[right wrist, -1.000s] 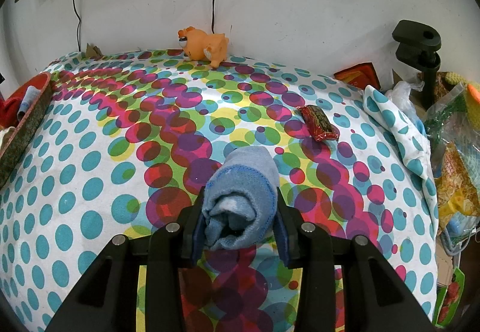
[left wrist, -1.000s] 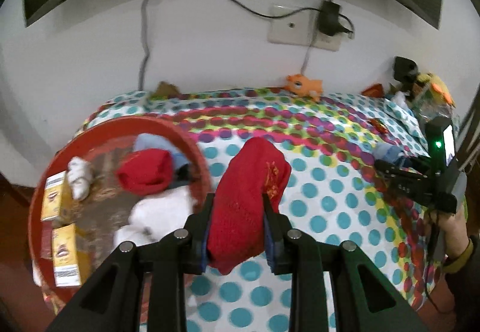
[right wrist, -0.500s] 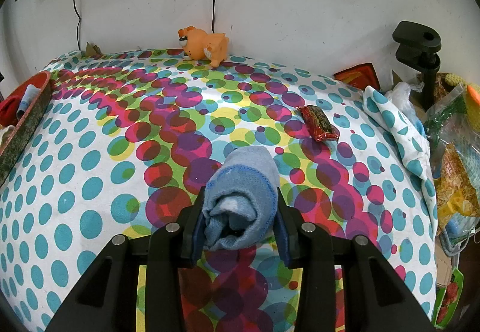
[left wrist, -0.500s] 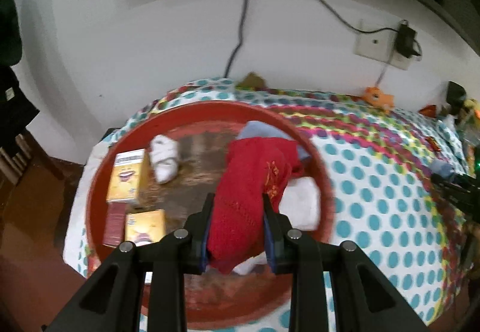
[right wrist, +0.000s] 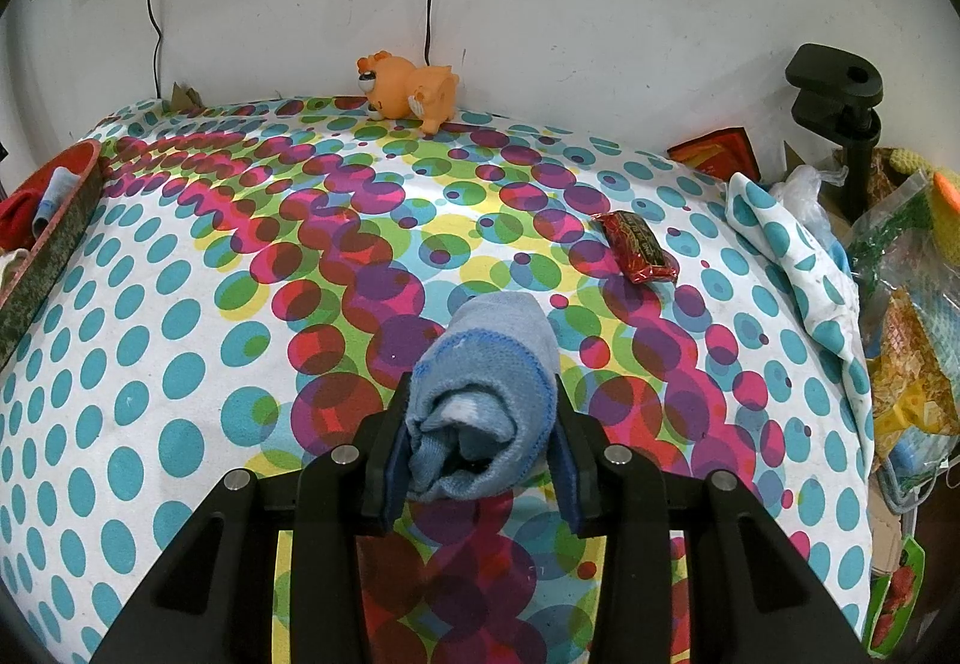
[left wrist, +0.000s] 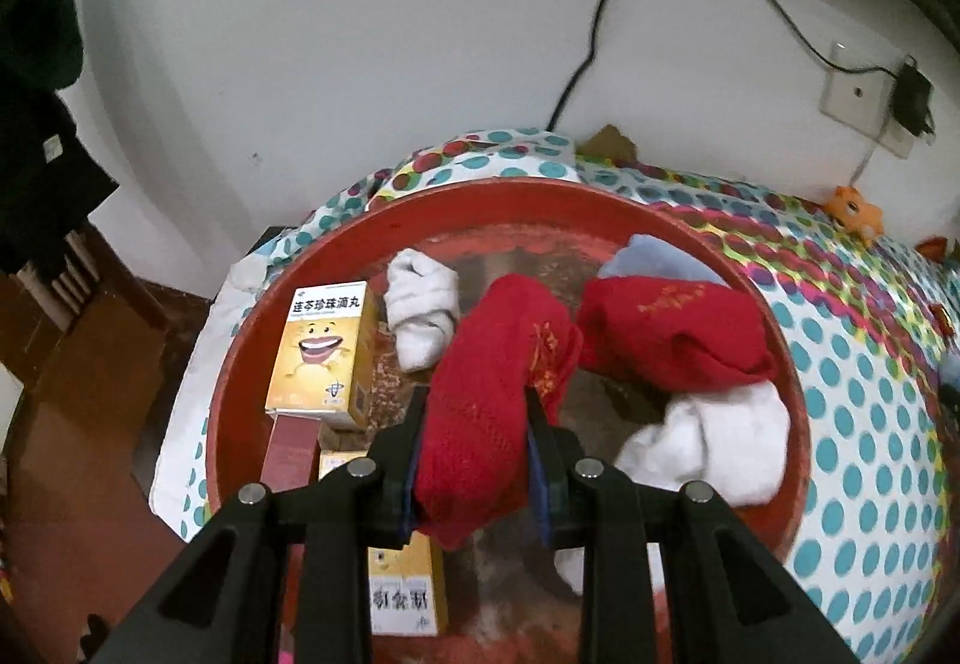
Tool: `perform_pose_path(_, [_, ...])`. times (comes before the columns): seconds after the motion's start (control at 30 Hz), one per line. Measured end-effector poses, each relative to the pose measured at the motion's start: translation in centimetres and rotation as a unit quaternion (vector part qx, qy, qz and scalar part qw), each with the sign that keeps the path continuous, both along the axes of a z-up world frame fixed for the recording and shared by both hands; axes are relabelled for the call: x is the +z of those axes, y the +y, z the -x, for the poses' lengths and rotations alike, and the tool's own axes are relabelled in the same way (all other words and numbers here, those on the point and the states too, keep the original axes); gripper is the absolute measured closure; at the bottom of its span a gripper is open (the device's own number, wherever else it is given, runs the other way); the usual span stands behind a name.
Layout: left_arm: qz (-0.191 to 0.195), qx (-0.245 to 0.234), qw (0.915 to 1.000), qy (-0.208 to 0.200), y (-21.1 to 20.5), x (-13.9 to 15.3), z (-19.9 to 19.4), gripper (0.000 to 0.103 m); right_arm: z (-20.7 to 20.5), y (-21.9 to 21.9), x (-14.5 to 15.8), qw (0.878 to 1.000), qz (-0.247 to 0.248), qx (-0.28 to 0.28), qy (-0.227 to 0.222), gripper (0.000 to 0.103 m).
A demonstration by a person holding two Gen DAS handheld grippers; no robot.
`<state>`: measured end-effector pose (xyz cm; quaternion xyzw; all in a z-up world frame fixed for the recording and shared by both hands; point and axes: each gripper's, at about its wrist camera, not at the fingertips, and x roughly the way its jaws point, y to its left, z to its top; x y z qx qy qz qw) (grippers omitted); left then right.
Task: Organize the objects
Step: 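Lower the red sock into the tray and open the left gripper, then carry the blue sock over the red tray with the right gripper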
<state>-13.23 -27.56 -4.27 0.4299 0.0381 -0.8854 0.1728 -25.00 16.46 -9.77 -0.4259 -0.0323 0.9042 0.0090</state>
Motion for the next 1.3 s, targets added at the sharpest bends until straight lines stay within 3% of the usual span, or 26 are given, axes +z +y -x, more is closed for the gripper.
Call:
perform_pose_path(0.43, [-0.012, 0.007, 0.9998, -0.016, -0.8, -2.1, 2.0, 0.071, 0.0, -0.2, 0.0, 1.0, -0.002, -0.005, -0.001, 0.065])
perform_pose_path(0.7, [-0.033, 0.027, 0.9985, -0.035, -1.4, -3.2, 2.1, 0.063, -0.1, -0.1, -0.1, 1.0, -0.008, -0.008, -0.001, 0.064])
perform_pose_path(0.87, [-0.064, 0.029, 0.9973, -0.021, -1.8, -2.6, 1.5, 0.059, 0.1, -0.4, -0.1, 1.0, -0.009, -0.01, -0.002, 0.064])
perform_pose_path(1.0, [-0.038, 0.013, 0.9991, -0.011, -0.7, -1.5, 0.8, 0.052, -0.1, -0.3, -0.1, 1.0, -0.011, -0.011, -0.001, 0.064])
perform_pose_path(1.13, [-0.008, 0.006, 0.9996, 0.028, 0.7, 0.4, -1.1, 0.049, 0.0, -0.5, -0.2, 1.0, -0.011, -0.013, -0.002, 0.064])
perform_pose_path(1.3, [-0.008, 0.005, 0.9981, 0.06, 1.6, 1.6, -4.1, 0.047, -0.1, -0.6, -0.2, 1.0, -0.015, -0.015, -0.001, 0.064])
